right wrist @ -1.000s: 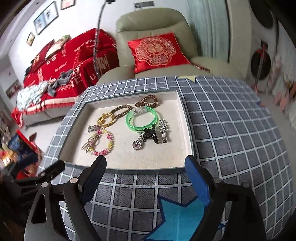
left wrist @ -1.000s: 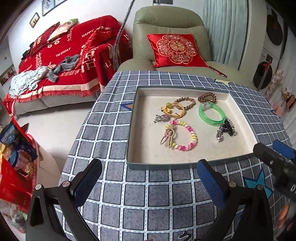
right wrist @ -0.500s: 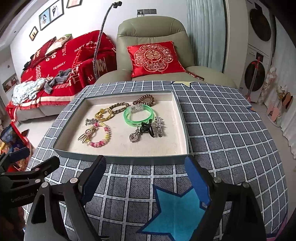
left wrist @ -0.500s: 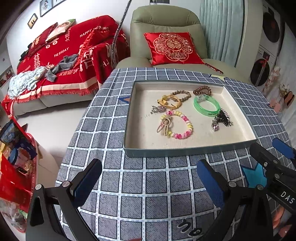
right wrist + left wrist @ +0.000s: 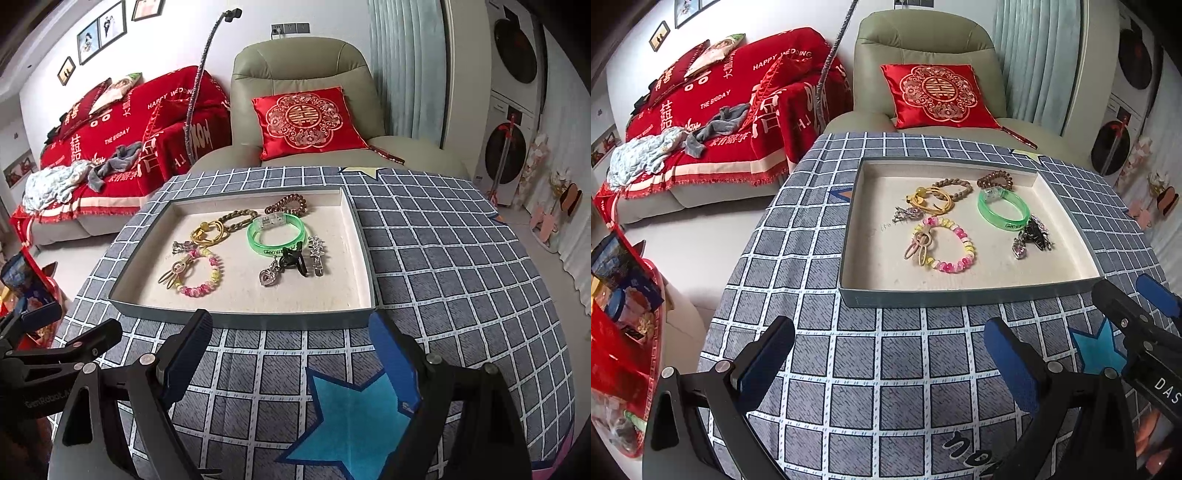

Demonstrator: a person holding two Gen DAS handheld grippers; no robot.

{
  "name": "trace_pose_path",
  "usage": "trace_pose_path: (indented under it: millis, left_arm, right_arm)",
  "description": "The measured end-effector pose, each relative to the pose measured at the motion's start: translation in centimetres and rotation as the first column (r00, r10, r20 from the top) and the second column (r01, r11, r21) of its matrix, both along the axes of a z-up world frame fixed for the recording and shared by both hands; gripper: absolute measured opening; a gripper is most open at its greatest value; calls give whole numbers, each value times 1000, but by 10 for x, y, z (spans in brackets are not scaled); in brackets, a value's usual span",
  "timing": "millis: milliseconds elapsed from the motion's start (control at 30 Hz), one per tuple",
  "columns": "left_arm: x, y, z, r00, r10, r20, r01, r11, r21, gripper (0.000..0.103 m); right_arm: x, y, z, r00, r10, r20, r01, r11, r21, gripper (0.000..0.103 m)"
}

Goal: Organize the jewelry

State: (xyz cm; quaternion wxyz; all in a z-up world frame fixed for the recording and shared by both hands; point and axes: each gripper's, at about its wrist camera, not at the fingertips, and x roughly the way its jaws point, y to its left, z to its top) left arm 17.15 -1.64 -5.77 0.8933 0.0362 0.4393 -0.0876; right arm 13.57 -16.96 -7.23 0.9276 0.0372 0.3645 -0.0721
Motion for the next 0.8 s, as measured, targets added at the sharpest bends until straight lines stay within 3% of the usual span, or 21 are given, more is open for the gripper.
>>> trace_pose_path:
  millis: [800]
  left_arm:
    - [-4, -4, 0, 1000, -16, -4, 16, 1000, -5, 103]
  right_arm:
    - [2, 0, 1, 1000, 0, -1, 0, 1000, 0, 89]
